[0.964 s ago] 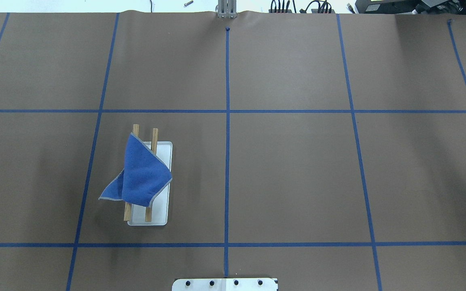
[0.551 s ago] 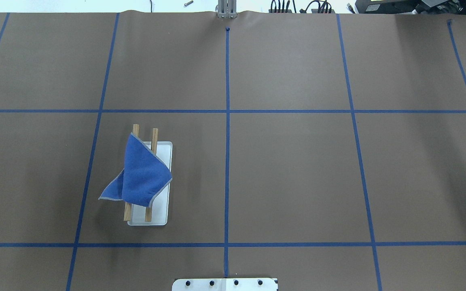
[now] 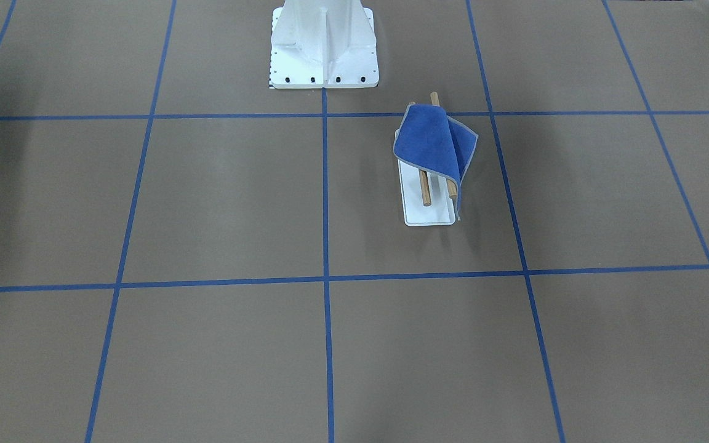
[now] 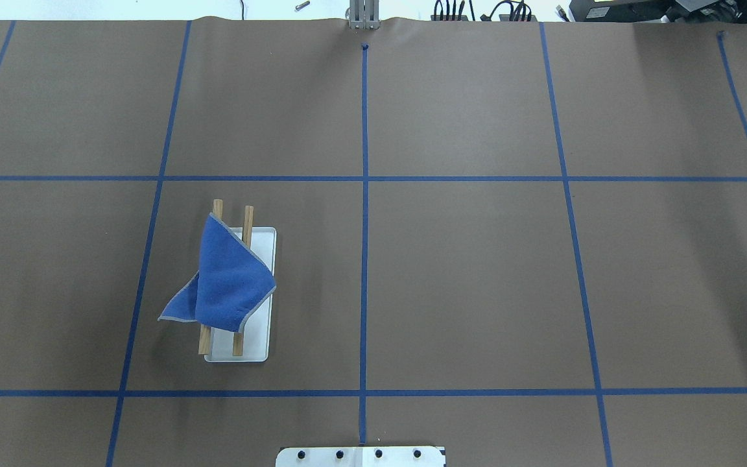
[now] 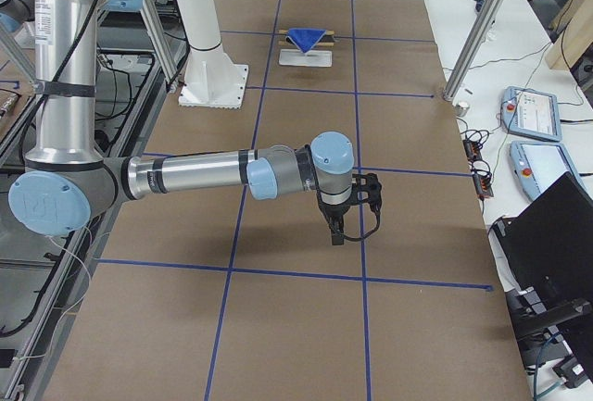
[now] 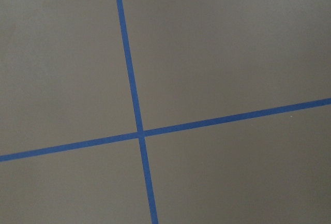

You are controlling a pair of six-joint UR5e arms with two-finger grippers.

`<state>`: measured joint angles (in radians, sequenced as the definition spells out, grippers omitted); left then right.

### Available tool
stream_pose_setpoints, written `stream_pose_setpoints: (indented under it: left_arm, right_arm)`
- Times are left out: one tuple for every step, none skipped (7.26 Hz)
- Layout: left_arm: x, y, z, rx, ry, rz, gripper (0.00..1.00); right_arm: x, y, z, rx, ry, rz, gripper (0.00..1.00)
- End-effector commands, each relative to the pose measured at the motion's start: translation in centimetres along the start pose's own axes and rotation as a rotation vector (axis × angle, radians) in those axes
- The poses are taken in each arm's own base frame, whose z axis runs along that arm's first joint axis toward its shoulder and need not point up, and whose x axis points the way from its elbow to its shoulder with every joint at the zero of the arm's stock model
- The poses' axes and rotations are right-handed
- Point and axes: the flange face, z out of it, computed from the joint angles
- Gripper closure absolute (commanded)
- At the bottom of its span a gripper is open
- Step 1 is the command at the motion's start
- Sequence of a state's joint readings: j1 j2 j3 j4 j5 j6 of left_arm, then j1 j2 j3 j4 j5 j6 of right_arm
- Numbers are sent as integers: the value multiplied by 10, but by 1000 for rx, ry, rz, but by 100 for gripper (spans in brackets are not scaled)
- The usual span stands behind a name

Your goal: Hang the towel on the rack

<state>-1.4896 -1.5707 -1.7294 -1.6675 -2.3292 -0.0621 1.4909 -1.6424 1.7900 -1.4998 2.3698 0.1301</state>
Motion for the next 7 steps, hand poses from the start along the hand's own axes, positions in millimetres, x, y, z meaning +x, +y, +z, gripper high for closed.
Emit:
stream_pose_setpoints:
  left_arm:
    - [-5,4,6,-16,3,-11,1]
    - [-1,6,8,-23,50,-18,1]
    - [-1,7,8,-36,65,-29,1]
    - [0,7,8,-35,65,-28,1]
    - [3,7,5,-30,70,-24,1]
    - [2,11,6,-27,71,-25,1]
    - [1,12,9,-31,68,-29,1]
  right_arm:
    - [-9,-6,10,-74,-13,-28,0]
    - [-14,-23,9,-107,-13,-69,0]
    - [-29,-44,-4,-135,-12,-79,0]
    - [-34,-54,-10,-158,-3,-105,0]
    - [-35,-57,-14,-159,0,-109,0]
    - [-35,-57,-14,-158,0,-110,0]
    - [-37,-61,-17,-151,0,-113,0]
